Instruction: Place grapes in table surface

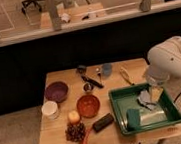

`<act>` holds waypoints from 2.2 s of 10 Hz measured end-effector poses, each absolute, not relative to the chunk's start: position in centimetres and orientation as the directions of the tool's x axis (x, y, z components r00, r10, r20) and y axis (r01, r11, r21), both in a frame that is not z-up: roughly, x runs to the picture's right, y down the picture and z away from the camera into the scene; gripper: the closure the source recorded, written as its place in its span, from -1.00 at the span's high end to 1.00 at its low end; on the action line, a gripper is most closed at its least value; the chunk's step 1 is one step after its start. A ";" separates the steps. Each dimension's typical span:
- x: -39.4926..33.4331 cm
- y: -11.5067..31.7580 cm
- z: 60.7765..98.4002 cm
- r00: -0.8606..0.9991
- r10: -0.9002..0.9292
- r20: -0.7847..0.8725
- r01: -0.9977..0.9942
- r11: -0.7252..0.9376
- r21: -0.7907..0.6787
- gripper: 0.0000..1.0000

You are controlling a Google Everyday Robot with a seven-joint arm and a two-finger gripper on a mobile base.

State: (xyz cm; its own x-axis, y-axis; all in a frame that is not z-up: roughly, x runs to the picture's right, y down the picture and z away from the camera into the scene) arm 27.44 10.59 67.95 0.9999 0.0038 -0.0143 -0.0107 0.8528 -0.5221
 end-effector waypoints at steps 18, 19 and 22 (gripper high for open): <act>-4.3 17.3 53.2 0.825 -0.456 0.334 0.548 0.791 -0.273 0.60; -4.3 17.3 53.2 0.825 -0.456 0.334 0.548 0.791 -0.273 0.60; -4.5 17.1 53.6 0.813 -0.450 0.369 0.557 0.785 -0.271 0.60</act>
